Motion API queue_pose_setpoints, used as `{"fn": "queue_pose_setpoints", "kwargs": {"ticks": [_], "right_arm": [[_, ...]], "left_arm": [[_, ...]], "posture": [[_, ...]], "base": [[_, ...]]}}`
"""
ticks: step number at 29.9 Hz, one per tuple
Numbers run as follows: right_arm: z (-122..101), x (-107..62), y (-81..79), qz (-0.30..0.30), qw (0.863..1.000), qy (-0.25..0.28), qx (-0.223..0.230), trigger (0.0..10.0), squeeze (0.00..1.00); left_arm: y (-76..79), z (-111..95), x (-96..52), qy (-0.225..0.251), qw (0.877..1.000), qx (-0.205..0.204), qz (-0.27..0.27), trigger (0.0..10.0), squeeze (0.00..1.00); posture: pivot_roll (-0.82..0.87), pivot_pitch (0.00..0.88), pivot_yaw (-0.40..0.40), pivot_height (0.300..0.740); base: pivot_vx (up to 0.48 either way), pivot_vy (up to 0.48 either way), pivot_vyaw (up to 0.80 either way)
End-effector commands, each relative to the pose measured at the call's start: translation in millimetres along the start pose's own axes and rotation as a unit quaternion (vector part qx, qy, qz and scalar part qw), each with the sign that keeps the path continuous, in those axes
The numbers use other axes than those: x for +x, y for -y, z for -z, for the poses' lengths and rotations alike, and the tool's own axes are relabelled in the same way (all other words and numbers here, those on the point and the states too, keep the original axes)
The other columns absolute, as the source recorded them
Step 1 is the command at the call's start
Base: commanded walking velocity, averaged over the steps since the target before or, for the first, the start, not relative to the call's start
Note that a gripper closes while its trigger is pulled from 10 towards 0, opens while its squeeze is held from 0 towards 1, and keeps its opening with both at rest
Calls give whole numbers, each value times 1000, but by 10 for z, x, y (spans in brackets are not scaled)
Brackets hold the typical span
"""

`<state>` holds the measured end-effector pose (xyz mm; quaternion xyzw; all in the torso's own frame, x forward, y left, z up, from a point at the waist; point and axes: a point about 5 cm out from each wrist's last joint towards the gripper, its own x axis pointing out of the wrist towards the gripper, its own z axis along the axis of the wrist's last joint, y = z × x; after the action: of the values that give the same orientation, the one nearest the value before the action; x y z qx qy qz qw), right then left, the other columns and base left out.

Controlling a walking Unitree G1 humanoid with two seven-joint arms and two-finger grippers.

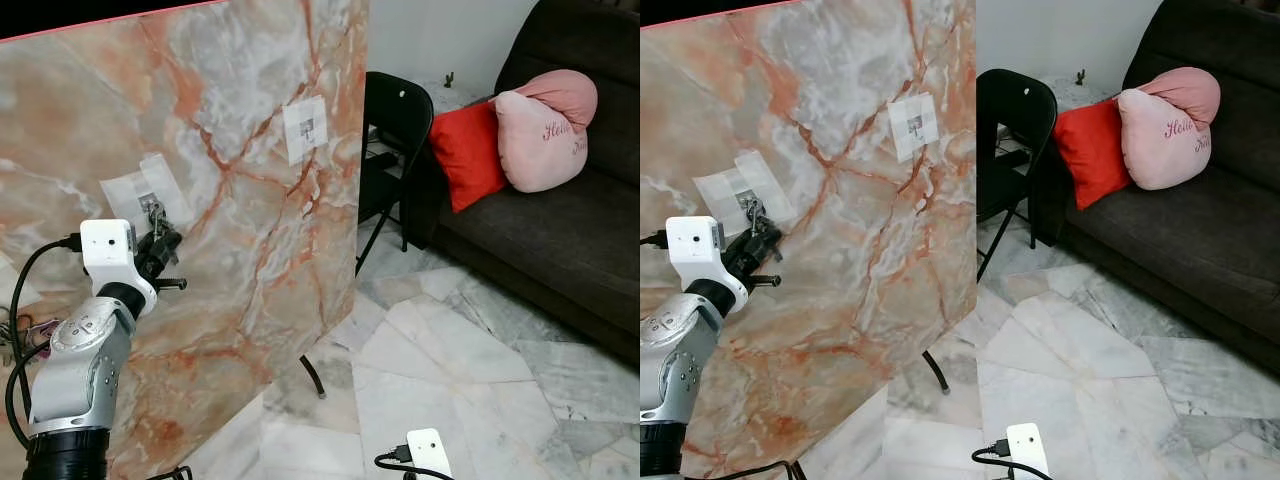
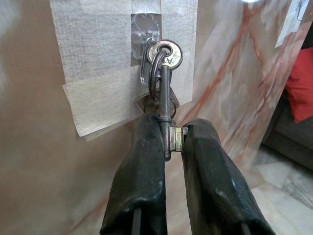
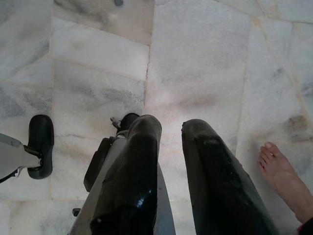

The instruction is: Hang keys on a hook

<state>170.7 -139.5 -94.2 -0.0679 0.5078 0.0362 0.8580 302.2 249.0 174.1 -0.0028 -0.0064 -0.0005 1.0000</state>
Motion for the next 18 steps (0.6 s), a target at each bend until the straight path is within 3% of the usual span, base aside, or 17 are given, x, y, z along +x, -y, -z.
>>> {"fn": "queue_pose_setpoints", "kwargs": {"ticks": [1, 6, 18], "right_arm": [[-15, 1, 6, 2, 1000, 5, -1, 10000, 0], [-17, 1, 8, 3, 1000, 5, -1, 10000, 0], [-22, 1, 8, 5, 1000, 7, 0, 10000, 0]], "left_arm": [[-273, -209, -79, 49, 996, 19, -76, 10000, 0], [-341, -242, -94, 57, 992, 51, -100, 10000, 0], [-342, -190, -132, 53, 991, 78, -99, 10000, 0]], "posture": [[79, 0, -46, 728], [78, 0, -46, 728], [77, 0, -45, 728]], "base": [[0, 0, 0], [0, 0, 0], [0, 0, 0]]}}
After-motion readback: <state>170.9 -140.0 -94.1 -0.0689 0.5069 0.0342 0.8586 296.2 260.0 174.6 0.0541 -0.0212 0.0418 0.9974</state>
